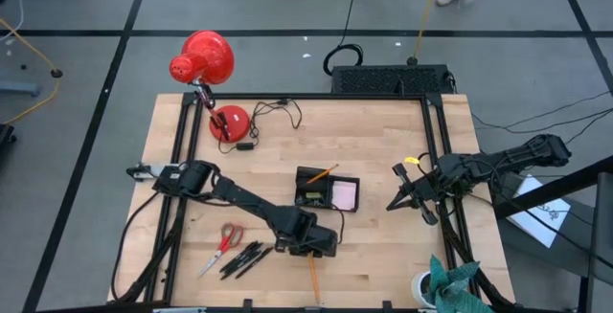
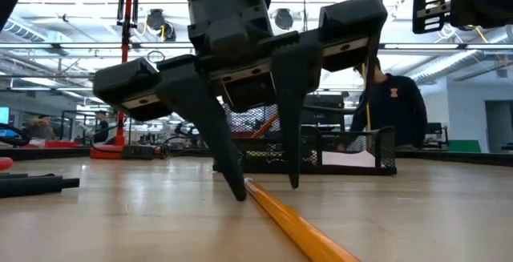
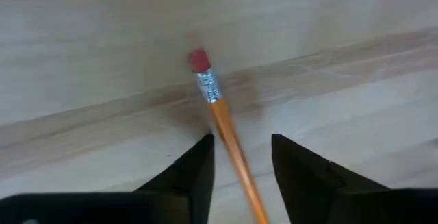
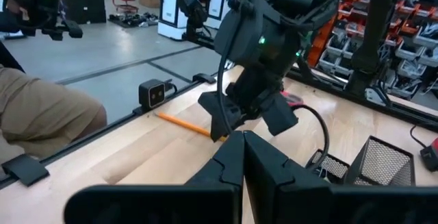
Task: Pick and place office supplies into organizer
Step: Put the orange pencil into the desk organizer
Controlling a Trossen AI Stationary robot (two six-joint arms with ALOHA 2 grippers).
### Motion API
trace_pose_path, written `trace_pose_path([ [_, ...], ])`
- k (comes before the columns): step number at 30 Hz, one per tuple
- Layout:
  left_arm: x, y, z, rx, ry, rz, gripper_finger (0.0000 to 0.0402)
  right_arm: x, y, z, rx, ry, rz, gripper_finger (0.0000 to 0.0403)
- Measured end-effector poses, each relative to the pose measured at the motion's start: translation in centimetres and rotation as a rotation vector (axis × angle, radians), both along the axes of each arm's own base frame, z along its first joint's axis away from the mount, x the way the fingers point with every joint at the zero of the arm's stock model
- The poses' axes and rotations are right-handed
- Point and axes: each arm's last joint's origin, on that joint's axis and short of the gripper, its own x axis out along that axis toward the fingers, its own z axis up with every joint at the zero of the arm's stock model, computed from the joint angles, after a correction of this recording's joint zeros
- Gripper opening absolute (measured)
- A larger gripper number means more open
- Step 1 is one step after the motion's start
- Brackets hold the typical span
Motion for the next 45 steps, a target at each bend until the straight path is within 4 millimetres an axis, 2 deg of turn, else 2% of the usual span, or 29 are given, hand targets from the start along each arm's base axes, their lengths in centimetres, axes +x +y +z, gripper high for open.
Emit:
trace_pose_path([
  [10, -0.2, 1.4, -0.6, -0.027, 0.093, -0.019, 0.0096, 0.0, 0.1, 0.3, 0.006, -0.029, 0.055, 0.0000],
  [16, -0.7, 1.8, -2.1, -0.039, 0.194, -0.094, 0.0082, 0.0, 0.1, 0.3, 0.009, -0.028, 0.052, 0.0000],
  [21, -1.1, 1.7, -2.7, -0.054, 0.236, -0.142, 0.0064, 0.0, 0.1, 0.3, 0.010, -0.028, 0.051, 0.0000],
  [30, -1.6, 1.8, -2.6, -0.016, 0.203, -0.376, 0.0030, 0.0, 0.1, 0.3, 0.025, -0.021, 0.048, 0.0000],
  [37, -2.1, 0.8, -2.6, 0.126, 0.118, -0.609, 0.0027, 0.0, 0.1, 0.3, 0.026, -0.017, 0.048, 0.0000],
  [41, -2.3, -0.1, -2.5, 0.220, 0.097, -0.635, 0.0027, 0.0, 0.1, 0.2, 0.034, -0.011, 0.046, 0.0000],
  [45, -2.3, -0.6, -2.7, 0.210, 0.085, -0.625, 0.0026, 0.0, 0.1, 0.2, 0.042, -0.006, 0.044, 0.0000],
])
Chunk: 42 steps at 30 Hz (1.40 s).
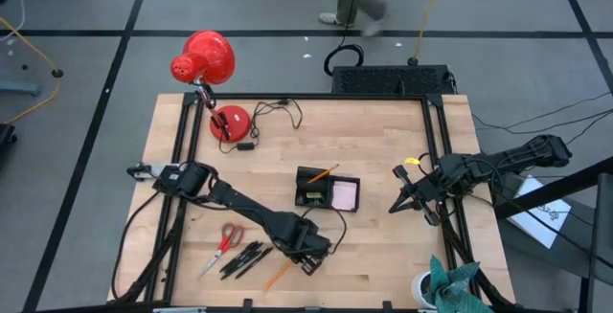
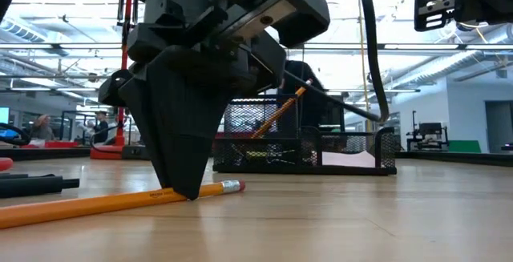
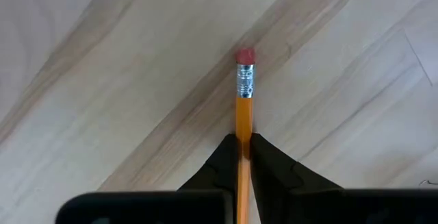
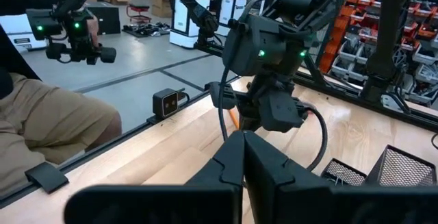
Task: Pick and place office supplies into organizer
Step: Put the orange pencil into the desk organizer
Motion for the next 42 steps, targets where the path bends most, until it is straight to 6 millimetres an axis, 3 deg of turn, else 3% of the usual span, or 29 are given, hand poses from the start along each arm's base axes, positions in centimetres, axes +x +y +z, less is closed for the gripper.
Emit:
trace_pose_path([
  [13, 0.3, -0.4, 0.1, -0.044, -0.021, 0.019, 0.0005, 0.0, 0.0, 0.0, 0.023, 0.017, -0.003, 0.0000],
  [18, 0.3, -0.6, 0.4, 0.064, -0.064, -0.012, 0.0003, 0.0, 0.0, 0.0, 0.023, 0.018, -0.003, 0.0000],
  [27, 0.1, 0.3, 3.6, 0.303, -0.237, 0.019, 0.0001, 0.0, 0.0, 0.0, 0.021, 0.017, -0.005, 0.0000],
  [42, 0.0, -0.3, 3.8, 0.211, -0.219, 0.004, 0.0007, 0.0, 0.0, 0.0, 0.025, 0.019, -0.006, 0.0000],
])
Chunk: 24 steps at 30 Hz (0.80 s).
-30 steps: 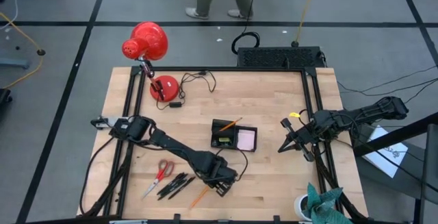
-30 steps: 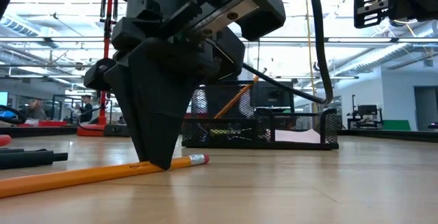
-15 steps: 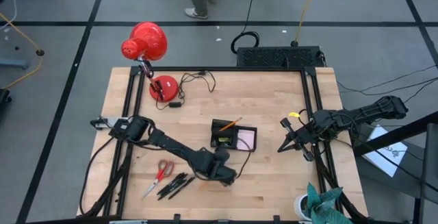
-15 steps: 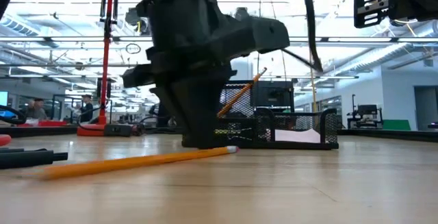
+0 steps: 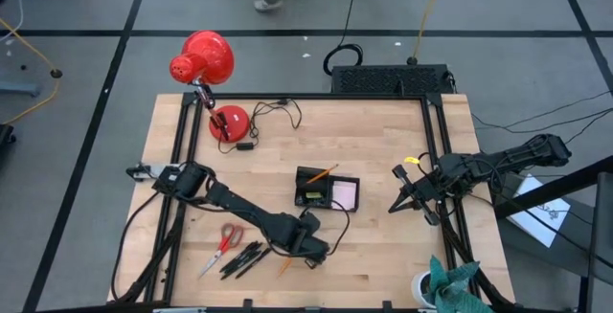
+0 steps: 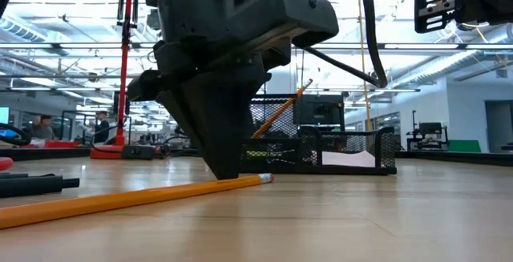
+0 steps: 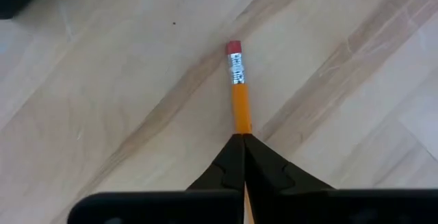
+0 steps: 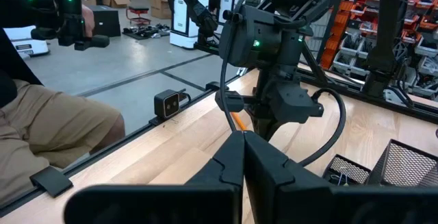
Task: Pick and place office supplies into organizer
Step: Put the orange pencil into the desk organizer
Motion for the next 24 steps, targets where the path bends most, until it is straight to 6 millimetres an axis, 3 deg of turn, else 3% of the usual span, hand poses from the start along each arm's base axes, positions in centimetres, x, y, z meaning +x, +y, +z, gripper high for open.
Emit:
trace_pose_path([
  [11, 0.16, -0.15, 0.09, -0.025, -0.011, -0.027, 0.0022, 0.00, 0.00, -0.01, 0.000, 0.002, 0.000, 0.0000],
  [20, 0.57, 0.25, 0.09, -0.035, -0.031, -0.004, 0.0147, 0.00, 0.00, -0.01, 0.000, 0.002, 0.000, 0.0000],
  [24, 0.80, 0.71, 0.12, -0.021, -0.039, -0.016, 0.0176, 0.00, 0.00, -0.01, 0.000, 0.002, 0.000, 0.0000],
])
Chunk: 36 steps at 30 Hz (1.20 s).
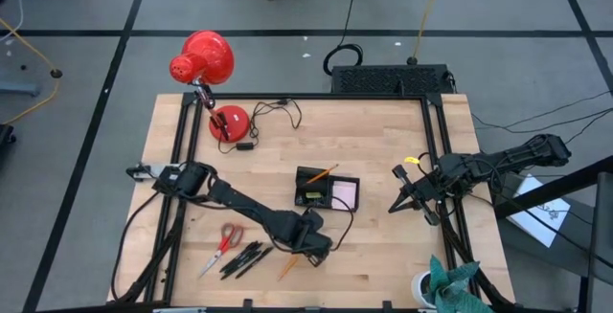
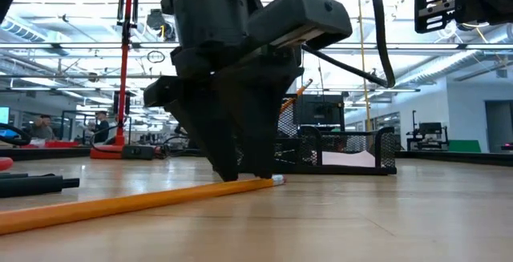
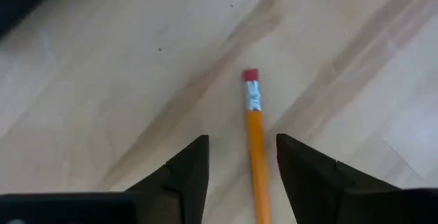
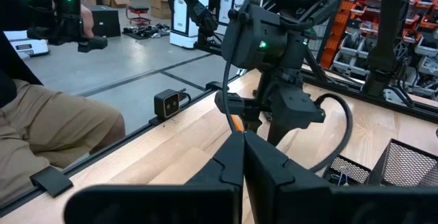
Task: Pick and place office supplies into organizer
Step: Put the orange pencil into the desk organizer
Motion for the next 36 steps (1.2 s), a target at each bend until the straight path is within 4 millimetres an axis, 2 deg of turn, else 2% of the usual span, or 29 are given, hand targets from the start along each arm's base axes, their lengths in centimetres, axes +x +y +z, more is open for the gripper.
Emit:
trace_pose_path([
  [4, 0.2, 0.5, 0.0, 0.003, 0.001, 0.011, 0.0169, 0.0, 0.0, 0.0, -0.001, 0.000, 0.000, 0.0000],
  [9, 0.5, 1.0, -0.1, 0.005, -0.011, 0.044, 0.0136, 0.0, 0.0, 0.0, -0.004, -0.002, 0.000, 0.0000],
  [17, 1.5, 0.9, -1.9, -0.007, -0.035, 0.010, 0.0118, 0.0, 0.0, 0.0, -0.015, -0.004, 0.001, 0.0000],
  [24, 1.8, -0.4, -1.9, 0.038, -0.147, 0.009, 0.0118, 0.0, 0.0, -0.1, -0.015, 0.001, 0.001, 0.0000],
  [29, 2.3, -1.0, -1.8, 0.008, -0.218, 0.010, 0.0117, 0.0, 0.0, -0.1, -0.010, 0.005, 0.000, 0.0000],
  [33, 2.2, -1.2, -1.8, -0.027, -0.195, 0.008, 0.0117, 0.0, 0.0, -0.1, -0.006, 0.010, 0.000, 0.0000],
  [36, 1.4, -2.2, -2.0, 0.032, -0.173, -0.074, 0.0117, 0.0, 0.0, -0.1, -0.006, 0.012, 0.000, 0.0000],
])
